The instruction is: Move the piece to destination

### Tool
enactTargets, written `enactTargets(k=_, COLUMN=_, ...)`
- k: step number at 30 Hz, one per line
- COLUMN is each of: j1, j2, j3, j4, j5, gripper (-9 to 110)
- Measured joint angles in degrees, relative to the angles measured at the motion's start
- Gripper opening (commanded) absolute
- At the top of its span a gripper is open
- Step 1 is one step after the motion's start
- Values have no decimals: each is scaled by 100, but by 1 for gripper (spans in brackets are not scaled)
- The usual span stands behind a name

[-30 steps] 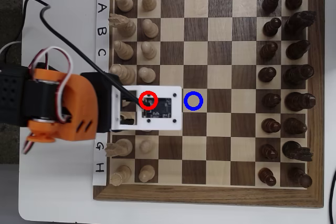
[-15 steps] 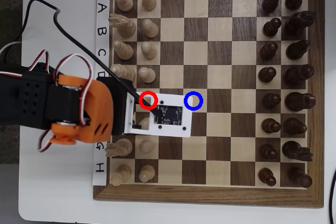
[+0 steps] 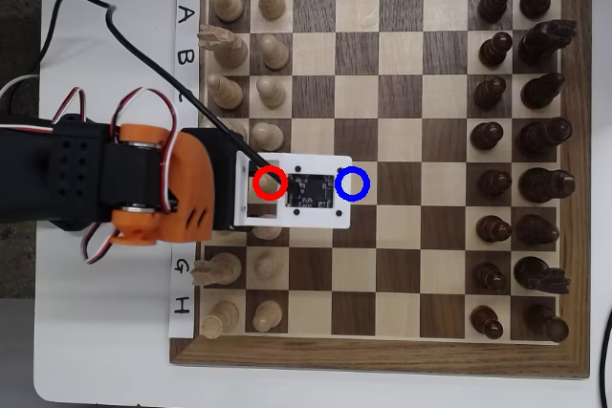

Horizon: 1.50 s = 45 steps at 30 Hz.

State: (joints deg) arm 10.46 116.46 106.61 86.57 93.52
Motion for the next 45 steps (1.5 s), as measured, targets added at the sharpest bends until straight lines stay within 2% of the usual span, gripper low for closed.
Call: enactTargets(k=45, j1=-519, j2=-387, j3=703, j4=-668, j5=264, gripper=16)
